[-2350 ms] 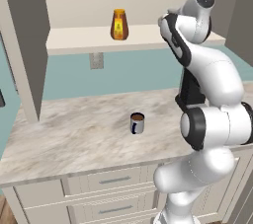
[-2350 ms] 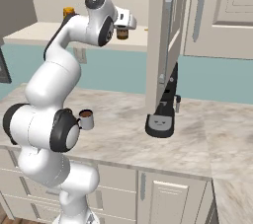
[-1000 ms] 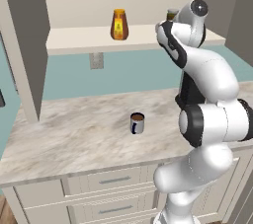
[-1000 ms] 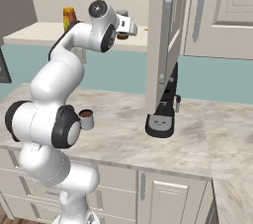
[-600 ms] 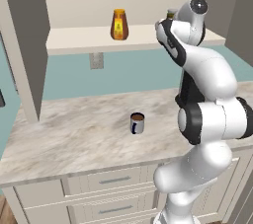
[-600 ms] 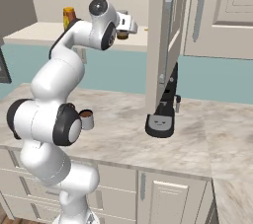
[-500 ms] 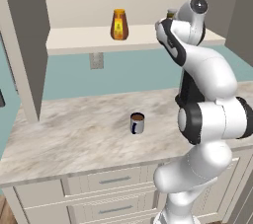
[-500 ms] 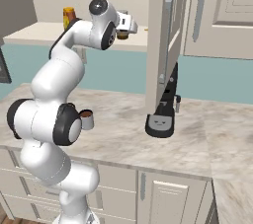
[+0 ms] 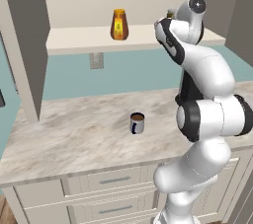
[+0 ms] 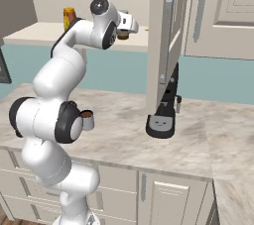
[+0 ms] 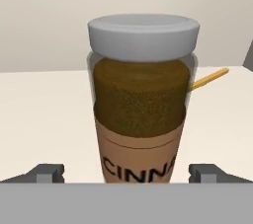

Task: Pick the cinnamon and honey bottle from the cabinet and place them next to the mug.

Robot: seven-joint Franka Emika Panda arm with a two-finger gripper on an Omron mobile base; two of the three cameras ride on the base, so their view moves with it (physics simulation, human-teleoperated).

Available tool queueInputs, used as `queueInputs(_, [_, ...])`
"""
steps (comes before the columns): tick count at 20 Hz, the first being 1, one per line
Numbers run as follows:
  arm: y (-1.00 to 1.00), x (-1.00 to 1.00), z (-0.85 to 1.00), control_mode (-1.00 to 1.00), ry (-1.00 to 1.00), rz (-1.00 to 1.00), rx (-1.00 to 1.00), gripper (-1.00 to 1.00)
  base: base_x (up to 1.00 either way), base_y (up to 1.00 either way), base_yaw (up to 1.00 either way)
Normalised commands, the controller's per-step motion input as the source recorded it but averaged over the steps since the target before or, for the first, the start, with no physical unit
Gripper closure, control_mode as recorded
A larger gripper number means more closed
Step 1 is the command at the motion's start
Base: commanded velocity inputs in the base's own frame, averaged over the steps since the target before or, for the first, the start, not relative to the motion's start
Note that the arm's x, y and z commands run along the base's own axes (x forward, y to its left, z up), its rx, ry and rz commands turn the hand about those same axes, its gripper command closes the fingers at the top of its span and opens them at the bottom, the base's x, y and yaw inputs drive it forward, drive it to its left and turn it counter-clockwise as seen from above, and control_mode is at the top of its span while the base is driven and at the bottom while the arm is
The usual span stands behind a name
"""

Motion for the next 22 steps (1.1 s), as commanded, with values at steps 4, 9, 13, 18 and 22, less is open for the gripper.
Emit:
queueInputs(4, [0.00,0.13,0.00,-1.00,0.00,0.00,0.00,-1.00,0.00,0.00,0.00])
queueInputs(9, [0.00,0.11,0.00,-1.00,0.00,0.00,0.00,-1.00,0.00,0.00,0.00])
queueInputs(13, [0.00,0.11,0.00,-1.00,0.00,0.00,0.00,-1.00,0.00,0.00,0.00])
queueInputs(18, [-0.05,0.14,0.00,-1.00,0.00,0.00,0.00,-1.00,0.00,0.00,0.00])
queueInputs(22, [-0.05,0.12,0.00,-1.00,0.00,0.00,0.00,-1.00,0.00,0.00,0.00])
